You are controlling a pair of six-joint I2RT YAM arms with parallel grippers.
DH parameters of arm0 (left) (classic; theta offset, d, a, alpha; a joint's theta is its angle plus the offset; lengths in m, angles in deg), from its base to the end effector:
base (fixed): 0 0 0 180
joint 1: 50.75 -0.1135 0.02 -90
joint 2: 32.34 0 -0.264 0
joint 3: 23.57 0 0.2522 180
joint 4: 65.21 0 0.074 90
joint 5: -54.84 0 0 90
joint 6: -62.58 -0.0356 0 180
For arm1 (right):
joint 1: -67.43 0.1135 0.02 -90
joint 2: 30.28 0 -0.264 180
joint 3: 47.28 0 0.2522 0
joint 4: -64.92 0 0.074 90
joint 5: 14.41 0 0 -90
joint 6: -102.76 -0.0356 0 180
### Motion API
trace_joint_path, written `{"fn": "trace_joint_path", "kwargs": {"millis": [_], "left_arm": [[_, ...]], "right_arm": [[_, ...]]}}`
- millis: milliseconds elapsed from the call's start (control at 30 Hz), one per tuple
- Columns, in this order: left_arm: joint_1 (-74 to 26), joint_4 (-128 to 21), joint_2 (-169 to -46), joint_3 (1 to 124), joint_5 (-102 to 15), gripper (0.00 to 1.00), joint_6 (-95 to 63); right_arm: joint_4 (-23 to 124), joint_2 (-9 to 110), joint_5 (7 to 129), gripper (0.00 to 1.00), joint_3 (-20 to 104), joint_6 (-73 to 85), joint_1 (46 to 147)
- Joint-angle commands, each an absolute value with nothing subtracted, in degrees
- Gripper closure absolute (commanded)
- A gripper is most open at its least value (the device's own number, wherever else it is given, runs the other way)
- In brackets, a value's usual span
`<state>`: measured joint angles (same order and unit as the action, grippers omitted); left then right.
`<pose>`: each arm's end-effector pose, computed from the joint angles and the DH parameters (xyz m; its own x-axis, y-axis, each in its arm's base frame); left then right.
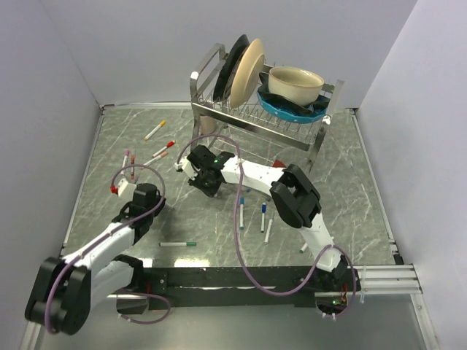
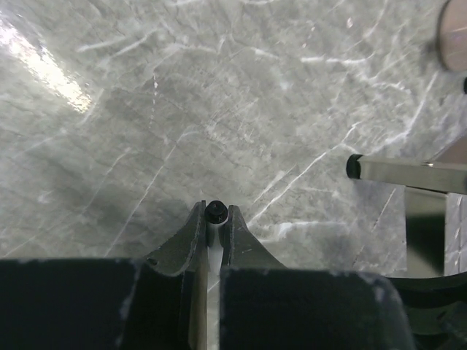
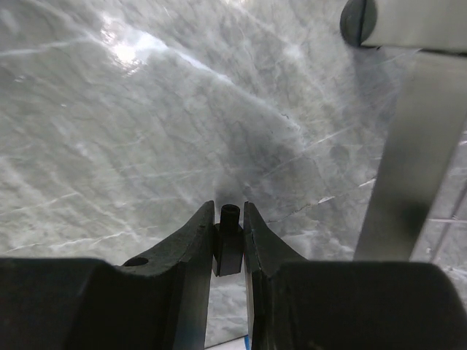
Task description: Open the pen caps
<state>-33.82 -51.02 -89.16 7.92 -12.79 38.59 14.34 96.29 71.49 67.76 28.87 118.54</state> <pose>0.1818 -0.0412 0.1585 -0.2369 -0.8110 -0.5349 -0.5609 0.5637 -0.6063 0.2966 0.3718 0.1783 -0.3119 -0.8275 -0.4669 -0.9200 0.3857 -0.0691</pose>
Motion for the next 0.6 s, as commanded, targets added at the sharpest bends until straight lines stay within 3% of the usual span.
{"fn": "trace_joint_path", "kwargs": {"millis": [0,167,200,333,567], "left_arm": [[-34.66,-51.62,-92.45,11.63,-15.12,0.93,38.84],[-34.93,-47.76,-91.67,11.98,-13.72,0.78,40.16],[-35.01,-47.41,-91.49,12.07,-13.54,0.66,40.16],[-35.1,-45.12,-90.61,12.33,-12.93,0.44,41.21],[-35.1,-39.67,-82.9,14.09,-15.46,0.35,39.99]], "right_arm": [[14.16,96.72,71.02,0.82,69.67,28.49,118.06],[13.8,96.81,70.84,0.78,69.4,28.66,118.14],[13.63,96.64,70.84,0.78,69.4,28.75,117.97],[13.45,95.15,71.1,0.68,68.88,29.01,118.06],[13.8,87.6,71.54,0.61,65.19,30.15,118.06]]}}
